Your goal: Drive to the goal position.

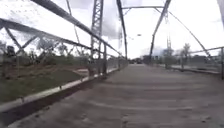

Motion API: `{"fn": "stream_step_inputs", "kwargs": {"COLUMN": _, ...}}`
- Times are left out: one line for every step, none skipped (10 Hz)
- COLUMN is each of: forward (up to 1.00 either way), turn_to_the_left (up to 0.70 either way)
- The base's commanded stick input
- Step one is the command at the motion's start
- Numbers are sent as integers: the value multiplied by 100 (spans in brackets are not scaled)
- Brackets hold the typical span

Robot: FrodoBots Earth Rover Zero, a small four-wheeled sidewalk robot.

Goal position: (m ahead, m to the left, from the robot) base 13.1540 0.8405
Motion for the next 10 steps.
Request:
{"fn": "stream_step_inputs", "kwargs": {"forward": 100, "turn_to_the_left": -40}}
{"fn": "stream_step_inputs", "kwargs": {"forward": 100, "turn_to_the_left": -40}}
{"fn": "stream_step_inputs", "kwargs": {"forward": 100, "turn_to_the_left": -40}}
{"fn": "stream_step_inputs", "kwargs": {"forward": 100, "turn_to_the_left": -40}}
{"fn": "stream_step_inputs", "kwargs": {"forward": 100, "turn_to_the_left": -40}}
{"fn": "stream_step_inputs", "kwargs": {"forward": 100, "turn_to_the_left": -40}}
{"fn": "stream_step_inputs", "kwargs": {"forward": 100, "turn_to_the_left": -15}}
{"fn": "stream_step_inputs", "kwargs": {"forward": 100, "turn_to_the_left": 0}}
{"fn": "stream_step_inputs", "kwargs": {"forward": 100, "turn_to_the_left": 0}}
{"fn": "stream_step_inputs", "kwargs": {"forward": 100, "turn_to_the_left": 0}}
